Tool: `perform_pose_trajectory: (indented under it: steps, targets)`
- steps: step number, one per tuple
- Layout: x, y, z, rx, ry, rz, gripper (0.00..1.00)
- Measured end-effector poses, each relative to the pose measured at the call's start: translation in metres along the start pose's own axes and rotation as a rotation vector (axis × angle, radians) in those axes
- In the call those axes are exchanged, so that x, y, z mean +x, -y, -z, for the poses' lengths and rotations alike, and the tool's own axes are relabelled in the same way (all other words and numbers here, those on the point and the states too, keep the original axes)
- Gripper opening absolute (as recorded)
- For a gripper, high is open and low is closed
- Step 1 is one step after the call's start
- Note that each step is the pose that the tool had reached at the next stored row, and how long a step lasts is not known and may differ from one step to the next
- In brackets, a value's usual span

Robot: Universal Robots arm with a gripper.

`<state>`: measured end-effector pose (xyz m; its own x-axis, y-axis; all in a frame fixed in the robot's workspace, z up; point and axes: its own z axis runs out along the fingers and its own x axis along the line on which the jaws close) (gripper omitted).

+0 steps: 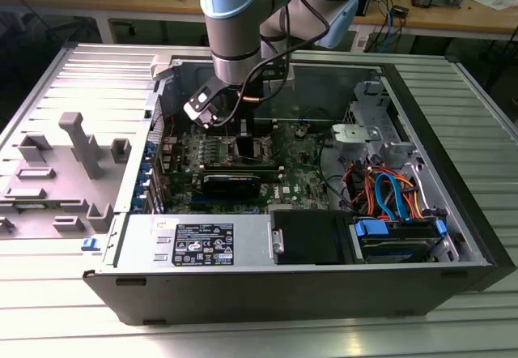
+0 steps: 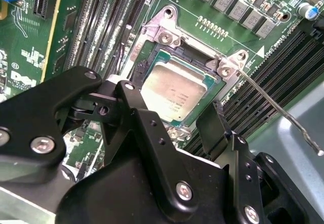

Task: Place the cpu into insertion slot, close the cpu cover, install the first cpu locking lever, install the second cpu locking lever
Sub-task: 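Place the cpu into insertion slot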

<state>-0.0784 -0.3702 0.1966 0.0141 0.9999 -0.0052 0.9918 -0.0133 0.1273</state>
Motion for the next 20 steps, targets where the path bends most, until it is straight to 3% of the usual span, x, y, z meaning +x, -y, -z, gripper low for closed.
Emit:
perform_pose_trajectory:
  steps: [5, 7, 14, 15, 17, 19, 20]
  targets:
    - [0.0000, -0.0010, 0.0030, 0.0072, 0.0010, 0.000, 0.69]
    - [-0.0001, -0.0010, 0.0030, 0.0091, 0.0050, 0.001, 0.69]
    - [-0.0001, -0.0009, 0.0031, 0.0117, 0.0093, 0.001, 0.69]
    - [0.0000, -0.0009, 0.0031, 0.0115, 0.0105, 0.001, 0.69]
    - [-0.0001, -0.0008, 0.0031, 0.0115, 0.0221, 0.003, 0.69]
    - [-0.0002, -0.0009, 0.0032, 0.0115, 0.0240, 0.003, 0.67]
    - [-0.0001, -0.0008, 0.0032, 0.0115, 0.0241, 0.003, 0.60]
